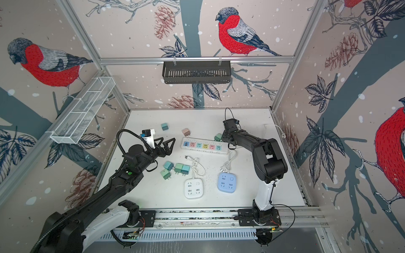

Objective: Insert the plug

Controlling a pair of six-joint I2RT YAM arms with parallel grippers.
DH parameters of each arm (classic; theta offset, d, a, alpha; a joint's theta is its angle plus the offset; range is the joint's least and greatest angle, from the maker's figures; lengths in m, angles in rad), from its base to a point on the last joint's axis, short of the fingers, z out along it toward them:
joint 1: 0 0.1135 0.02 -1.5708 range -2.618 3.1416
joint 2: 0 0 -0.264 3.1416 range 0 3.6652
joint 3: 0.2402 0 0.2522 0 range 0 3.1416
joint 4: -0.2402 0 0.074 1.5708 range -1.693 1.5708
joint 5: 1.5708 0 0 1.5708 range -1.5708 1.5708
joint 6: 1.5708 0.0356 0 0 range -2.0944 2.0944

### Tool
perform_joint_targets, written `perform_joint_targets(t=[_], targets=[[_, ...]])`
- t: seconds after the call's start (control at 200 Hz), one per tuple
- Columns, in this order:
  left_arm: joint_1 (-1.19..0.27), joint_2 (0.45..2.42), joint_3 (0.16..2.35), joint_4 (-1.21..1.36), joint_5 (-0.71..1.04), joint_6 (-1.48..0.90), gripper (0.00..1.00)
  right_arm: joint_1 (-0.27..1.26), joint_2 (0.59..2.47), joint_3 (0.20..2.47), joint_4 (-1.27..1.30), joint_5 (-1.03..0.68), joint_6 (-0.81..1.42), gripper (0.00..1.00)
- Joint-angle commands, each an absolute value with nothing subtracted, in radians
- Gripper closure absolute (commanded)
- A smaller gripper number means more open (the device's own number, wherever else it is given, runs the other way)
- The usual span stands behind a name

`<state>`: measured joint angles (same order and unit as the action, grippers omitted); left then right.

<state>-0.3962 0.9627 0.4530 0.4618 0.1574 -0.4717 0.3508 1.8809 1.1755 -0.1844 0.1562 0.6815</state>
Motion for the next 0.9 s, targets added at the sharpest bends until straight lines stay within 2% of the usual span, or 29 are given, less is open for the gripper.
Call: perform_joint_targets(t=[0.0,0.445,0.896], targets=[[-0.397,0.969,0.463,0.509,0.169,-0.468,0.03,0.347,1.912,1.186,-0.18,0.121,0.674,0.44],[-0.398,0.977,0.471,0.501,0.177,-0.47,0.03,0.35,1.979,1.22,-0.19,0.137,0.674,0.43],[-0.397,0.992,0.481,0.496,0.183,-0.469,0.03,0.349,1.914,1.225,-0.246,0.223,0.644,0.43]])
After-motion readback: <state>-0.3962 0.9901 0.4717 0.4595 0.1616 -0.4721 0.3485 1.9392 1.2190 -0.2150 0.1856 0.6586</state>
